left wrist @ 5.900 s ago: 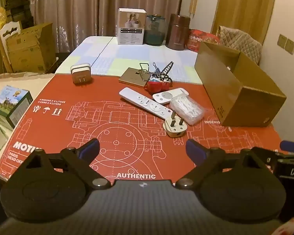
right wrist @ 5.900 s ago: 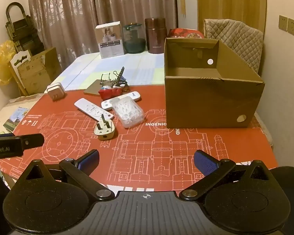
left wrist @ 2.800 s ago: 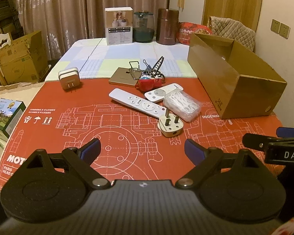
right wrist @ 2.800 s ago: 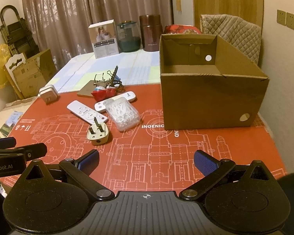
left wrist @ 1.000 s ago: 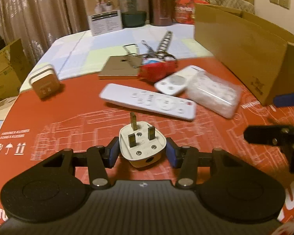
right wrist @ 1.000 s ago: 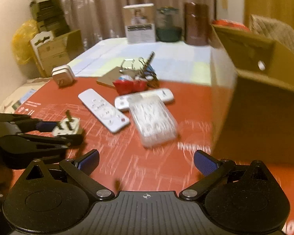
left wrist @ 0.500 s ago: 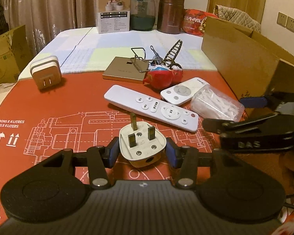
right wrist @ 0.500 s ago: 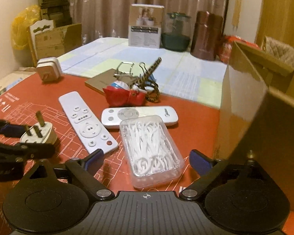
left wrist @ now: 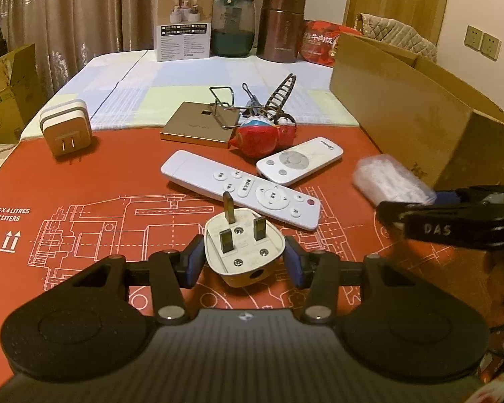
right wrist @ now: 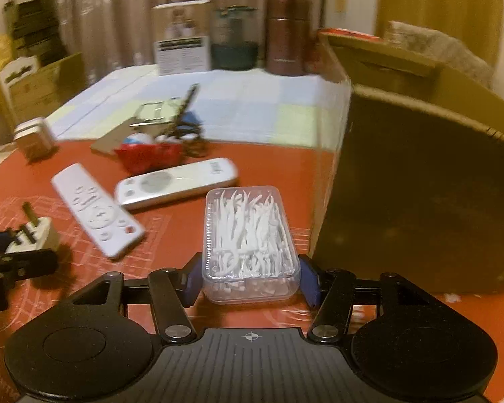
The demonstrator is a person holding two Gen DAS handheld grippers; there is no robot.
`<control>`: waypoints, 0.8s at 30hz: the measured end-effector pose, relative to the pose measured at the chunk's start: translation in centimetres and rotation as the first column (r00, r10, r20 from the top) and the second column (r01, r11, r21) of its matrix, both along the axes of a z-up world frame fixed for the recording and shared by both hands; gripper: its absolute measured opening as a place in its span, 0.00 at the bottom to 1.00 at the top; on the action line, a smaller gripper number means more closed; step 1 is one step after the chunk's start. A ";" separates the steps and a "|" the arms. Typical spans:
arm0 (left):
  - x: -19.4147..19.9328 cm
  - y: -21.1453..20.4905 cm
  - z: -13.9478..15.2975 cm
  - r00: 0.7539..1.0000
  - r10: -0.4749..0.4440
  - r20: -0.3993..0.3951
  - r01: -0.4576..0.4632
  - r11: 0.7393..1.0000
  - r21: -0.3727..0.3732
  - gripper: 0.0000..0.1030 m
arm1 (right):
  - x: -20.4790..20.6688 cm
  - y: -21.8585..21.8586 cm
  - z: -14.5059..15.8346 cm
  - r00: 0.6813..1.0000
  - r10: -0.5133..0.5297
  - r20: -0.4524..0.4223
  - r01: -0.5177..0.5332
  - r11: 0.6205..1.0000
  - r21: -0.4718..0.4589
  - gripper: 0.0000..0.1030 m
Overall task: Organize rigid objects
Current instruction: 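Carry the plug and floss box into the cardboard box and release both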
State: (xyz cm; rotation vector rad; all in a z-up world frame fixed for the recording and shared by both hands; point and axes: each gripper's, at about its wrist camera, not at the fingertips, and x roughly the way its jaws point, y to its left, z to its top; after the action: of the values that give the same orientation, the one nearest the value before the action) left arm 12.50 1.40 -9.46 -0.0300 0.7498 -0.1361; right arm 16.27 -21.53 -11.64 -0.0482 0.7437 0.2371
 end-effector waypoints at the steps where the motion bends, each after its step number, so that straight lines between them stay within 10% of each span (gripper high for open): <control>1: -0.1 -0.1 0.0 1.000 -0.003 0.000 0.003 1.000 -0.001 0.43 | -0.1 -0.3 0.1 1.000 -0.014 -0.002 0.014 1.000 -0.003 0.53; 13: -1.0 -1.1 1.6 0.999 -0.046 0.025 0.046 0.999 -0.005 0.43 | -3.1 -0.4 1.9 1.000 0.011 0.008 -0.011 0.999 0.033 0.53; 24: -1.4 -4.7 9.0 0.981 -0.131 0.144 0.134 0.991 -0.010 0.43 | -7.5 -3.0 10.3 0.982 -0.018 0.190 0.000 0.996 0.093 0.53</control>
State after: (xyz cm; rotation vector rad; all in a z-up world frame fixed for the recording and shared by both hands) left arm 11.08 -3.35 -0.50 0.0110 0.6073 -0.2697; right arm 8.80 -24.50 -1.30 0.0201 0.5410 0.2542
